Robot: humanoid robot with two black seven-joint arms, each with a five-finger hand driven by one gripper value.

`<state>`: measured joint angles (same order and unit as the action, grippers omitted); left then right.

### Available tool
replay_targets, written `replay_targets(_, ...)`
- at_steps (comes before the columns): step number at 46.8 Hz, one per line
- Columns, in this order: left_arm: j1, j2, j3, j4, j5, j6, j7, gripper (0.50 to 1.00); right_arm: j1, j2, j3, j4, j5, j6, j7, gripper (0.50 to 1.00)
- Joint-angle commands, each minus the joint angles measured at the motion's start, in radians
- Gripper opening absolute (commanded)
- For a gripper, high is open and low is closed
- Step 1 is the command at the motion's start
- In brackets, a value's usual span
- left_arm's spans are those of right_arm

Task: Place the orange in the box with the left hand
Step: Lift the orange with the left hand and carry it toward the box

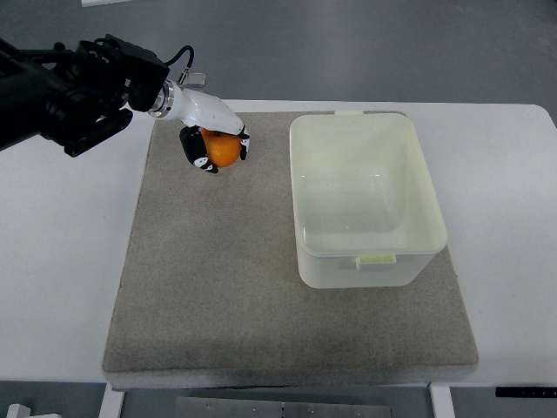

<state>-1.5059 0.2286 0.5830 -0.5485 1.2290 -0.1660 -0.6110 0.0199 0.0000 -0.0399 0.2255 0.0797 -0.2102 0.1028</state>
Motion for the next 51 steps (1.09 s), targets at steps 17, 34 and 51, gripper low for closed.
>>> replay_targets(17,-0.034,-0.006,-0.114,0.059,0.0,0.011,0.0,0.5,0.0,0.0,0.0,0.0,0.0,0.0,0.0,0.944)
replay_targets(34,-0.045,-0.06,-0.219,0.11,-0.052,0.026,0.0,0.5,0.0,0.0,0.0,0.0,0.0,0.0,0.0,0.944)
replay_targets(51,-0.07,-0.155,-0.232,0.179,-0.203,0.025,0.0,0.5,-0.002,0.0,0.0,0.0,0.0,0.0,0.0,0.944)
